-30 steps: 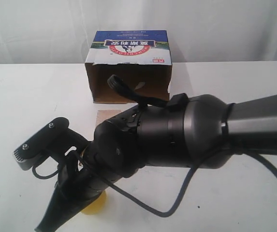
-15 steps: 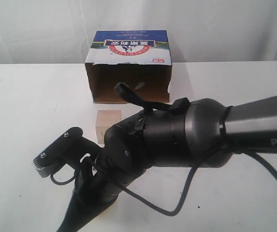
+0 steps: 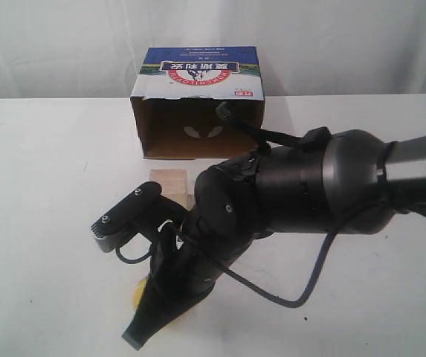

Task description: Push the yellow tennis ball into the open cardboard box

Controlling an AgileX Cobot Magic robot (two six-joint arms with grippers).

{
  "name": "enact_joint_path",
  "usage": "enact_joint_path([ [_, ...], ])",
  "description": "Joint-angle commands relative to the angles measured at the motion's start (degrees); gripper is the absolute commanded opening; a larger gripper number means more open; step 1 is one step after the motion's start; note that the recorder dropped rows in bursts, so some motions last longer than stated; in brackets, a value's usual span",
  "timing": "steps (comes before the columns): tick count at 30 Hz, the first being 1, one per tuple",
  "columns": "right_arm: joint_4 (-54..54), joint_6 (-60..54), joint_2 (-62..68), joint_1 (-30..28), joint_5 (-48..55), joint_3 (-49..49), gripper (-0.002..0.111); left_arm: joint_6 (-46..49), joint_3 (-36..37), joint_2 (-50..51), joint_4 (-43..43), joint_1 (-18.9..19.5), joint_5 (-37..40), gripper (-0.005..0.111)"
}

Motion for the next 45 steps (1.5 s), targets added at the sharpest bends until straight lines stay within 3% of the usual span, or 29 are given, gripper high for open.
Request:
enact_joint_path([
  [1, -1.50, 0.82, -3.78, -2.03, 0.43, 3.59, 0.000, 0.26, 0.30, -0.28, 0.00, -0.34, 1.92, 0.000],
  [14, -3.38, 4.13, -14.92, -3.63, -3.40, 5.92, 0.000, 0.26, 0.30, -0.28, 0.00, -0.34, 1.92, 0.000],
  [25, -1.39, 2.53, -1.03, -2.10, -15.21, 3.97, 0.000, 0.26, 0.30, -0.28, 0.00, -0.34, 1.92, 0.000],
  [29, -1.28, 2.10, 5.24, -2.10, -11.64, 1.31, 0.000, 0.26, 0.30, -0.28, 0.00, -0.34, 1.92, 0.000],
  [38, -2.15, 2.44, 4.74, -2.32, -4.38, 1.41, 0.000, 0.26, 0.30, -0.28, 0.00, -0.34, 1.92, 0.000],
  [45, -5.06, 4.31, -0.34, -6.39, -2.96, 4.96, 0.000, 0.26, 0.30, -0.28, 0.00, -0.34, 1.92, 0.000],
])
